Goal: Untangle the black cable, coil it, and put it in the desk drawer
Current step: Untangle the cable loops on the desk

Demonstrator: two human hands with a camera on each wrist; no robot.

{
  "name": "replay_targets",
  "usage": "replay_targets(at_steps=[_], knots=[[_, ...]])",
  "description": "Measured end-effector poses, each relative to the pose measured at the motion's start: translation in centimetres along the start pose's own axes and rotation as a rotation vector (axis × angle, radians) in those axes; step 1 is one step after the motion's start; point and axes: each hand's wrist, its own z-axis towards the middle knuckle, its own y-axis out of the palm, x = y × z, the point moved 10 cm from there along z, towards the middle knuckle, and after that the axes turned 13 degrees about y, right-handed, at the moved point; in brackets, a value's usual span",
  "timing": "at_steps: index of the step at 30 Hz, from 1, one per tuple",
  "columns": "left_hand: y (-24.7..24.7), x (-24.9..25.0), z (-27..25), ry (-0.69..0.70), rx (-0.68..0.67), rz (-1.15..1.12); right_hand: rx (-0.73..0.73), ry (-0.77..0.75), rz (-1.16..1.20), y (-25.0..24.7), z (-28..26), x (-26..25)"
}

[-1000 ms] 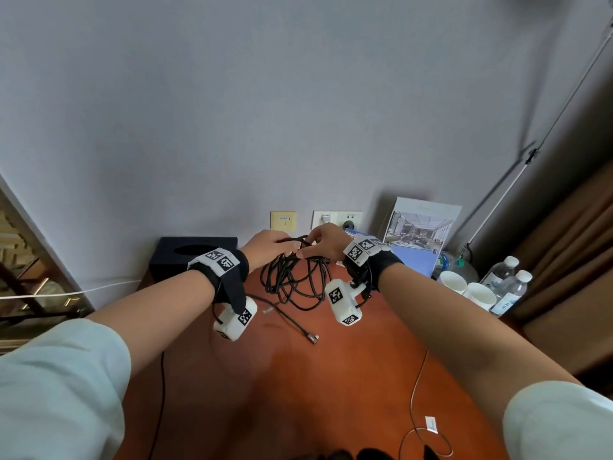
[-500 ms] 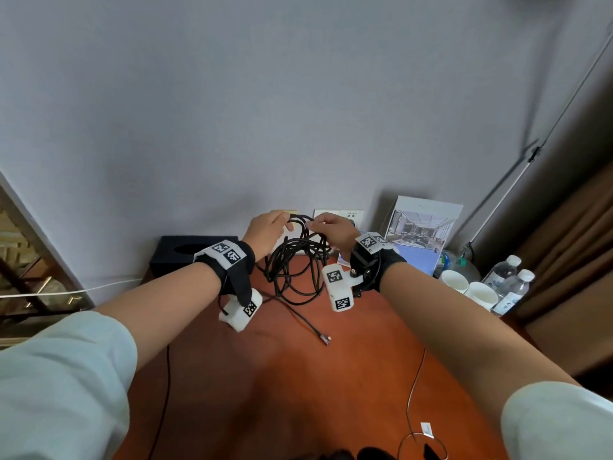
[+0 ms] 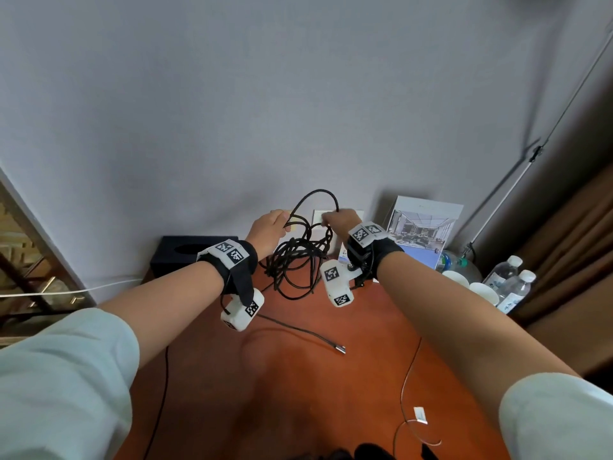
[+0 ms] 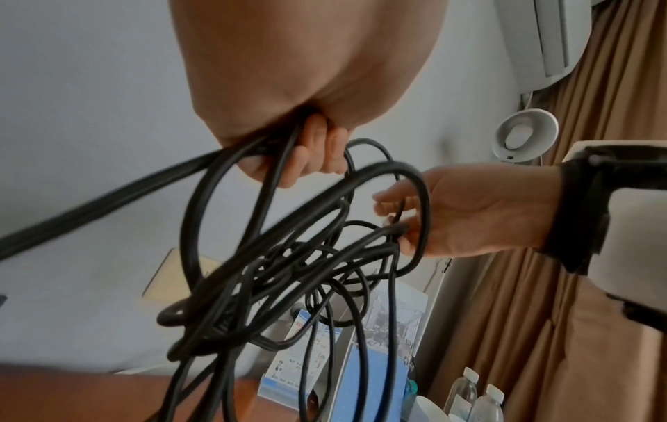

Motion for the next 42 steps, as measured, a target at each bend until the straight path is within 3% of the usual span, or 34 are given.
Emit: replay_targets(at_steps=[2,6,9,12,14,16,18,20,22,24,25,28,30,32,34,39,42], knots=[[-0.1,0.1,0.3,0.002,0.019,0.014,0.1,-0.141,-0.12,-0.6,-1.1,-2.4],[-0.1,1.3,0.6,0.024,-0.004,0.053,0.275,-0.407,-0.143,-1.8,-3.1,-5.9],[0.5,1.4,0.5,0.037,-0.044,0.074,0.294,-0.591,-0.384,-0.9,-4.9,-8.1],[1.1,1.1,0.6,0.068,-0.067,0.126,0.188,-0.626,-0.588,1.0,-5.1,-8.3],[0.8,0.3,0.5,0.014,-0.027,0.017,0.11,-0.603,-0.432,0.7,-4.6,-7.9],[0.0,-0.9,0.3,-0.049,0.032,-0.088,0.046,-0.512,0.034,-1.5,-3.3,-6.8],[-0.7,-1.8,0.1,-0.09,0.057,-0.128,0.099,-0.357,0.53,-4.4,-2.0,-4.3],[-1.2,-2.5,-0.2,-0.127,0.069,-0.166,0.208,-0.177,0.694,-6.6,-0.4,-1.1],[-1.4,-3.0,-0.5,-0.153,0.062,-0.149,0.181,-0.063,0.517,-7.3,1.9,0.7],[-1.2,-2.8,-0.5,-0.147,0.03,-0.062,0.014,0.136,0.347,-5.8,3.1,2.7],[-1.0,-2.5,-0.5,-0.138,0.008,-0.028,0.097,0.16,0.252,-6.5,3.3,3.3],[0.0,-2.0,0.2,-0.088,-0.057,0.078,0.319,-0.008,-0.053,-7.5,2.1,0.9],[0.5,-1.5,0.5,-0.074,-0.085,0.158,0.432,-0.262,-0.216,-6.2,-0.6,-2.9],[1.0,-0.9,0.8,-0.061,-0.086,0.145,0.348,-0.498,-0.509,-1.7,-2.7,-6.2],[1.5,-0.1,1.0,-0.052,-0.075,0.08,0.23,-0.552,-0.689,1.9,-4.2,-6.9],[1.1,0.5,0.8,-0.087,-0.052,0.008,0.279,-0.511,-0.65,1.5,-4.1,-6.5],[0.4,-1.0,0.2,-0.136,-0.102,0.064,0.297,-0.431,-0.308,-2.7,-3.0,-6.0]])
